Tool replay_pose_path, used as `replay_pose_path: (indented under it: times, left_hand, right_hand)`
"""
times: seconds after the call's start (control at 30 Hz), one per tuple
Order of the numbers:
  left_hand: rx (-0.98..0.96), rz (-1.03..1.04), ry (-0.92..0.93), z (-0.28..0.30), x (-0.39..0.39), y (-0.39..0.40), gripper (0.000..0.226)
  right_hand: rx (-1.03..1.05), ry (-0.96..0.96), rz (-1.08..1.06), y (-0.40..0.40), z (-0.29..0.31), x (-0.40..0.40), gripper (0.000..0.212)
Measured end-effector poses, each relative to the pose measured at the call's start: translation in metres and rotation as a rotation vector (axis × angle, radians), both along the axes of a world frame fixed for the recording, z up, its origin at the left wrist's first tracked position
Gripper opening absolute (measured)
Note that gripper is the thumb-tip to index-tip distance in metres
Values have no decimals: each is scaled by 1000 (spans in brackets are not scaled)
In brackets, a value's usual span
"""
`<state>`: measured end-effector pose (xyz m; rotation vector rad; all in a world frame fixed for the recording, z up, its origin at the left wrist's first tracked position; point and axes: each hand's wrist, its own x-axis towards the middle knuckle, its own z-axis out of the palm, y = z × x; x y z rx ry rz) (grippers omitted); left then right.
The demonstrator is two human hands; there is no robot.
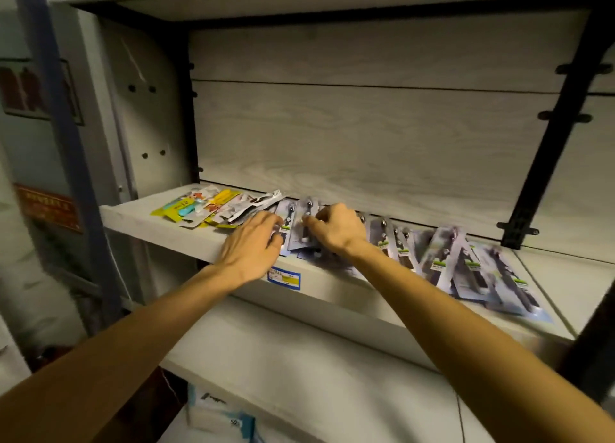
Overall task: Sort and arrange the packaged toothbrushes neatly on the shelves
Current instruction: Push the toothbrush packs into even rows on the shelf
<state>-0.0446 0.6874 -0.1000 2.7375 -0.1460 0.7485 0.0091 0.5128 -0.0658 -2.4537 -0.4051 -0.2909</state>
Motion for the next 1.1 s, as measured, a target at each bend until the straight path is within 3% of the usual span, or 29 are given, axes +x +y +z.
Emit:
replay_pose_path:
  times: [0.07, 0.2, 0.43, 0.73, 0.9, 1.1]
  left_hand:
    - [26, -55, -41, 0, 0, 7, 30]
    - [114, -140, -40, 2, -3, 0, 42]
    - [239, -291, -27, 4, -31, -63, 58]
    - [294, -598, -206, 14, -99, -198, 37]
    - [320, -729, -211, 18, -149, -317, 39]
    - [399, -719, -161, 19, -187, -454, 52]
  right_hand:
    - [-40, -94, -66, -3, -2, -7, 40]
    - [-338, -305, -150, -27, -10, -30, 49]
    - [-489, -244, -282, -97, -18, -95, 67]
    - [-543, -648, -280, -241, -22, -225, 22]
    - [-554, -554, -394, -360, -23, -294, 30]
    - [-585, -269, -616, -497, -21, -347, 58]
